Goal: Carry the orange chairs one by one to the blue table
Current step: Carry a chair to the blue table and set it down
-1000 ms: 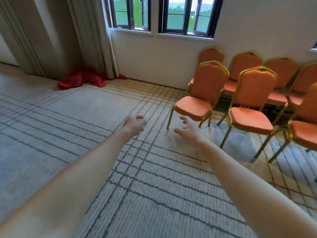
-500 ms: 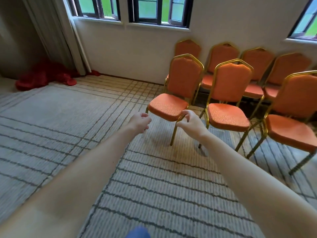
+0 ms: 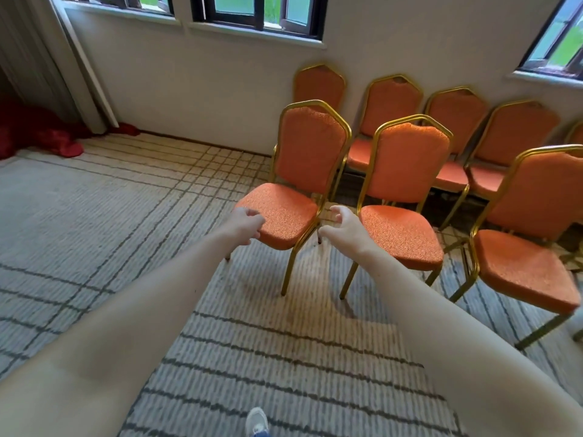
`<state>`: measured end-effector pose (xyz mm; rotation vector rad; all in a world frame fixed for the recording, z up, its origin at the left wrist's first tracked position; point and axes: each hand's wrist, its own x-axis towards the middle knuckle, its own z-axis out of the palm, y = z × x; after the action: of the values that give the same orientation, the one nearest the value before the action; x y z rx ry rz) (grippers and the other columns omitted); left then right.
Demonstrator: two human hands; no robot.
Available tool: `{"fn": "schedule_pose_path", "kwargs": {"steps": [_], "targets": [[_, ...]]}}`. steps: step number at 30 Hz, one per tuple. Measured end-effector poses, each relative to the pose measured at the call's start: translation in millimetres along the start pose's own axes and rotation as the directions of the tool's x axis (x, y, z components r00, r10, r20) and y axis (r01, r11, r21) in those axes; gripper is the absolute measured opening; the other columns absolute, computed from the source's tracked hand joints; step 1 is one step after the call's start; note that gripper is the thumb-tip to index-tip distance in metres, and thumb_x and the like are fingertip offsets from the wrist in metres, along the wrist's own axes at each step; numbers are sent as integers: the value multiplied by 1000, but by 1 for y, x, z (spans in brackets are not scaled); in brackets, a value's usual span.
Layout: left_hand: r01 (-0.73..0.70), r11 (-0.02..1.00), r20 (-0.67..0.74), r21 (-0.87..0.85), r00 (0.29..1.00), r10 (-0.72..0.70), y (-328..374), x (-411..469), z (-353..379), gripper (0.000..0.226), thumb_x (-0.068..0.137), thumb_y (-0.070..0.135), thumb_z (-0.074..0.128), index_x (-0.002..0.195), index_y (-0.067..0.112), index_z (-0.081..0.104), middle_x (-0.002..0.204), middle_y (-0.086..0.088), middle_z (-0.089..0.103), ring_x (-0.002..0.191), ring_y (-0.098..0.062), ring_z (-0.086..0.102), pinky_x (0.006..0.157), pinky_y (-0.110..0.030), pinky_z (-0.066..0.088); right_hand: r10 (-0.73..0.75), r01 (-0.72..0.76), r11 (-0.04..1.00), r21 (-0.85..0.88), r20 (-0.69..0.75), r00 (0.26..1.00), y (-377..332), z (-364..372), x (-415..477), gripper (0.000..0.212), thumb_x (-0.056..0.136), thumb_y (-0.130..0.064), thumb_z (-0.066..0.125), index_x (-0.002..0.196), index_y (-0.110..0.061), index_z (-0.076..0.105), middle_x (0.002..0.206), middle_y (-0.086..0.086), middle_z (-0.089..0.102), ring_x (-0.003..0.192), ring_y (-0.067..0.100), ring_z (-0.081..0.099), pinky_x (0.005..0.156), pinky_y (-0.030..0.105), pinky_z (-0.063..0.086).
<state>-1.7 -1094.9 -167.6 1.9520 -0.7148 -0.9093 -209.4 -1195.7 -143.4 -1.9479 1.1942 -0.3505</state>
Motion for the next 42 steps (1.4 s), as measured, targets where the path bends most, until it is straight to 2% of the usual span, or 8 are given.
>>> {"fn": "schedule_pose_path", "kwargs": {"steps": [10,13,18,22,26,30,34,42], "targets": [[52,998,5,47,999,-52,55,155,49,38,92,21,55,130,16,51,109,-8,63,98,-22,65,81,-37,56,27,-28,999,22,55,998,16,-48,170,68,89,-26,60,151,-19,31,150,9,34,97,17,58,69,26,48],[78,997,-27,23,997,-77,68,209,68,38,92,21,54,129,15,50,107,-8,63,99,-23,64,89,-43,56,0,0,1000,-3,102,995,25,-59,234,67,91,-25,59,151,-19,30,153,8,33,114,19,51,79,27,44],[133,991,-111,6,985,-132,95,288,102,40,90,22,53,130,18,51,103,-8,65,100,-27,65,86,-42,55,-37,55,995,-84,203,979,37,-84,337,66,92,-26,58,151,-19,30,153,7,33,84,8,54,64,24,46],[174,982,-211,-75,960,-186,110,336,128,35,93,23,54,127,16,52,111,-8,63,99,-25,64,84,-39,53,-82,126,982,-140,287,955,44,-102,408,66,91,-25,59,151,-18,31,153,8,34,112,19,56,75,25,44],[232,962,-307,-145,913,-267,110,374,140,37,93,22,58,128,12,52,120,-8,58,98,-24,59,88,-39,49,-89,153,976,-152,365,927,45,-104,468,65,92,-22,57,151,-17,30,151,7,36,71,5,48,62,20,43],[288,928,-406,-235,839,-363,100,410,136,40,91,20,61,129,11,51,121,-7,56,92,-28,60,78,-35,48,-117,207,964,-168,430,895,43,-87,522,64,92,-23,59,150,-16,32,148,7,40,82,6,49,73,25,44],[331,902,-477,-275,768,-427,86,451,125,38,88,24,60,124,17,55,119,-3,58,95,-30,63,85,-37,53,-122,234,957,-174,490,863,32,-61,578,63,92,-21,58,149,-15,34,133,5,47,66,4,48,80,36,52],[427,815,-507,-390,639,-578,44,548,99,40,84,24,64,123,14,61,122,-5,62,110,-24,60,99,-34,47,-115,310,923,-230,602,790,13,14,688,62,93,-24,58,149,-16,34,146,9,42,67,1,47,58,20,45]]}}
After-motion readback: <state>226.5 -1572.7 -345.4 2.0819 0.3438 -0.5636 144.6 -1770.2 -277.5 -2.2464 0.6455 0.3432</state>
